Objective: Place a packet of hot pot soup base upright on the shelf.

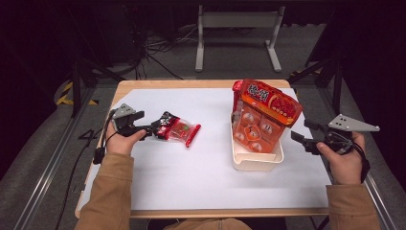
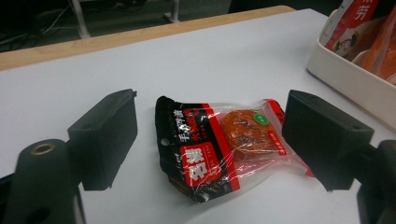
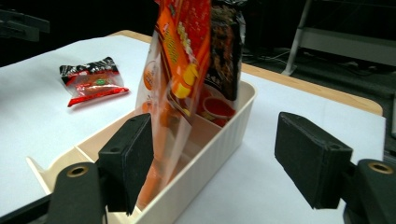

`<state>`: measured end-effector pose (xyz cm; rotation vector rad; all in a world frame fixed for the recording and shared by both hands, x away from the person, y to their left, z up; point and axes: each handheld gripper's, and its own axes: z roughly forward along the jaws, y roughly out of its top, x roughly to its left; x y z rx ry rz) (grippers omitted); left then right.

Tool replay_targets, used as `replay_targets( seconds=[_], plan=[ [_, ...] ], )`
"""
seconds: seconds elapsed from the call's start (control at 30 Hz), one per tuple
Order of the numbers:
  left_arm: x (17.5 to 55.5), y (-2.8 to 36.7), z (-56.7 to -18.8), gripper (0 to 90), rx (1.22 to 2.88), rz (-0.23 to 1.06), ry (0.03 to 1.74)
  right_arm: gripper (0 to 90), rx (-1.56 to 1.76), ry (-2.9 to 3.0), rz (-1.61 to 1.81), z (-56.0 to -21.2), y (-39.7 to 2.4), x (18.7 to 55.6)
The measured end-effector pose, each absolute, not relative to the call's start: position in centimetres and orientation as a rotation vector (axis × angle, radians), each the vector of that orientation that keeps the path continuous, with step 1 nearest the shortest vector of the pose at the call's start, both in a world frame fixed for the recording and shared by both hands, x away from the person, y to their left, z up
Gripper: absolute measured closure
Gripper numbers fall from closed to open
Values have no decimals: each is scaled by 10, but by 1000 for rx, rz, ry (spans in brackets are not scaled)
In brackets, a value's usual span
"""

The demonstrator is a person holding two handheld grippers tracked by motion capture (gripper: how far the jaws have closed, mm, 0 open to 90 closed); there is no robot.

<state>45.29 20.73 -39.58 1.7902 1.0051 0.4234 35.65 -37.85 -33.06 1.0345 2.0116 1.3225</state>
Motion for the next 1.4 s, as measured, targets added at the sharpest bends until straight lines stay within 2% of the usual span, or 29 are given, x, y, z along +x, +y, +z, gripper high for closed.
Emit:
replay_targets(
  seconds=[0.3,0.47,0.83,1.23,1.4],
  plan=[
    [462,207,-416,258,1794,361,1083,290,1055,2003,1323,-332,-382,357],
    [465,205,-428,340,1814,301,1121,290,1053,2004,1314,-333,-382,358],
    [469,206,-442,381,1845,256,1184,288,1061,2008,1307,-334,-382,359],
    [474,204,-453,363,1858,148,1196,289,1062,2013,1303,-336,-381,360],
    [475,202,-455,439,1859,131,1180,288,1063,2013,1308,-336,-381,360]
  ],
)
